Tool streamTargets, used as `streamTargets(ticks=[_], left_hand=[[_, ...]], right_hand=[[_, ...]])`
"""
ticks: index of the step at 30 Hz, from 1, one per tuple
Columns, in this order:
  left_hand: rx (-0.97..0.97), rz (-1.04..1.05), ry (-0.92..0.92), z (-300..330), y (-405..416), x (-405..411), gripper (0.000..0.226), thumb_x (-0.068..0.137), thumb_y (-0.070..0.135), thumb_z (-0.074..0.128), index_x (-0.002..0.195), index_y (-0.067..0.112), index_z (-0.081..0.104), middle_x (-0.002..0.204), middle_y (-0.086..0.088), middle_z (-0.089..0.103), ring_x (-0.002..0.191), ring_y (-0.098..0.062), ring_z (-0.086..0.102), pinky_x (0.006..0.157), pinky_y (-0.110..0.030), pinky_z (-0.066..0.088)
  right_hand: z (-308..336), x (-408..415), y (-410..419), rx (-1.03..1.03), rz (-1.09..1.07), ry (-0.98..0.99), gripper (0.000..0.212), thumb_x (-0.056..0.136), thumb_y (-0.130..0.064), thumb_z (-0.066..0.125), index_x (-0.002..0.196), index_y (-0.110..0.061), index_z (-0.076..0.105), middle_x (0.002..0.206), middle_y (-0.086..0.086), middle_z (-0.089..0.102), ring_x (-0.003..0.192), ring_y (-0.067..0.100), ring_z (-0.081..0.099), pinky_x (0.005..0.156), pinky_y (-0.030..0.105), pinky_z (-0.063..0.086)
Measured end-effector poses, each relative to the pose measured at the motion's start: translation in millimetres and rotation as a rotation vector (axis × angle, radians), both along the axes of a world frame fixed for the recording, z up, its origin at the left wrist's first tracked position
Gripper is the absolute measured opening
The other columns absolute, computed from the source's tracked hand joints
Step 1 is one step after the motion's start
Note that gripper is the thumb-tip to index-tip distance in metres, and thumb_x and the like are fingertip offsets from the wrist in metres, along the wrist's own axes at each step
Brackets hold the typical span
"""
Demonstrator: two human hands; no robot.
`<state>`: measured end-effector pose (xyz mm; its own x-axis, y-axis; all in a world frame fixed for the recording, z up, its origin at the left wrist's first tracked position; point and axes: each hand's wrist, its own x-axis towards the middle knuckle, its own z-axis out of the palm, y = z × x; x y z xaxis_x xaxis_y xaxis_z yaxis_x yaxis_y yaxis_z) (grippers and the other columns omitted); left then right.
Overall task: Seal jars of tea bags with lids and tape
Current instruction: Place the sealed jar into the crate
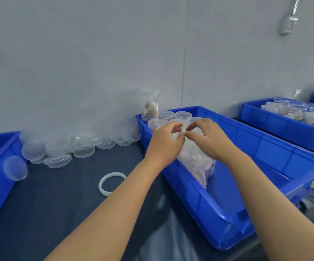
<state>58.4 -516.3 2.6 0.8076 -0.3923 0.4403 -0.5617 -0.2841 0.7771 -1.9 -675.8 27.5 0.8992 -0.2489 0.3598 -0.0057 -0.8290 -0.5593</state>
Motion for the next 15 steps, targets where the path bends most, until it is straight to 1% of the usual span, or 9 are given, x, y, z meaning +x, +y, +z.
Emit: streamTargets(ticks=[1,3,4,5,6,8,10,13,15], left_hand=[[-0.06,0.035,0.011,1,16,1,0.034,0.1,0.026,0.065,0.134,0.03,0.066,0.121,0.015,0.074,0.111,0.004,0.067,0.093,-0.016,0.05],[-0.154,0.123,0.028,-1,56,3,0.03,0.101,0.022,0.062,0.128,0.032,0.066,0.101,0.015,0.078,0.088,0.005,0.068,0.074,-0.011,0.048],[-0.191,0.169,0.031,-4,78,1,0.028,0.101,0.017,0.06,0.124,0.031,0.067,0.092,0.013,0.078,0.077,0.003,0.067,0.067,-0.011,0.046],[-0.213,0.215,0.037,-9,100,-1,0.03,0.1,0.011,0.057,0.12,0.029,0.069,0.088,0.012,0.078,0.073,0.001,0.066,0.065,-0.014,0.047],[-0.219,0.258,0.049,-16,123,-5,0.032,0.098,0.006,0.056,0.116,0.028,0.071,0.088,0.011,0.078,0.077,-0.002,0.069,0.068,-0.018,0.05],[-0.181,0.335,0.09,-37,167,-16,0.035,0.095,0.0,0.055,0.112,0.025,0.073,0.096,0.011,0.079,0.092,-0.007,0.074,0.081,-0.027,0.057],[-0.115,0.416,0.127,-61,211,-24,0.035,0.094,-0.002,0.057,0.11,0.025,0.075,0.096,0.011,0.079,0.093,-0.005,0.073,0.085,-0.027,0.057],[-0.037,0.536,0.201,-94,266,-31,0.036,0.093,-0.003,0.062,0.107,0.029,0.074,0.084,0.013,0.076,0.084,-0.001,0.071,0.078,-0.018,0.054],[0.007,0.555,0.275,-114,288,-36,0.038,0.093,-0.004,0.062,0.108,0.03,0.073,0.086,0.013,0.077,0.084,0.0,0.072,0.079,-0.019,0.054]], right_hand=[[5,2,20,-0.019,0.062,-0.047,0.023,0.094,-0.043,0.059,0.109,-0.03,0.07,0.129,-0.003,0.061,0.119,0.017,0.054,0.099,0.044,0.047],[6,10,66,-0.032,0.212,-0.096,0.02,0.095,-0.034,0.055,0.107,-0.029,0.071,0.117,-0.006,0.066,0.109,0.012,0.058,0.093,0.035,0.046],[3,14,92,-0.008,0.291,-0.101,0.02,0.095,-0.028,0.054,0.107,-0.027,0.071,0.111,-0.007,0.068,0.104,0.009,0.058,0.089,0.03,0.046],[-2,18,118,0.024,0.363,-0.094,0.022,0.096,-0.023,0.053,0.107,-0.027,0.071,0.106,-0.008,0.068,0.099,0.007,0.059,0.086,0.027,0.046],[-11,21,143,0.047,0.422,-0.074,0.023,0.097,-0.021,0.052,0.108,-0.026,0.07,0.105,-0.009,0.068,0.098,0.006,0.059,0.087,0.026,0.047],[-37,25,188,0.074,0.487,0.005,0.023,0.099,-0.024,0.049,0.112,-0.027,0.069,0.11,-0.008,0.067,0.104,0.012,0.061,0.094,0.036,0.051],[-67,24,228,0.108,0.52,0.084,0.025,0.099,-0.032,0.049,0.116,-0.032,0.067,0.116,-0.012,0.066,0.111,0.013,0.061,0.099,0.043,0.05],[-109,17,272,0.182,0.584,0.159,0.029,0.096,-0.044,0.048,0.119,-0.038,0.065,0.117,-0.019,0.065,0.112,0.004,0.06,0.1,0.038,0.049],[-132,15,290,0.09,0.593,0.161,0.032,0.094,-0.047,0.046,0.118,-0.038,0.066,0.114,-0.019,0.065,0.11,0.004,0.057,0.097,0.034,0.048]])
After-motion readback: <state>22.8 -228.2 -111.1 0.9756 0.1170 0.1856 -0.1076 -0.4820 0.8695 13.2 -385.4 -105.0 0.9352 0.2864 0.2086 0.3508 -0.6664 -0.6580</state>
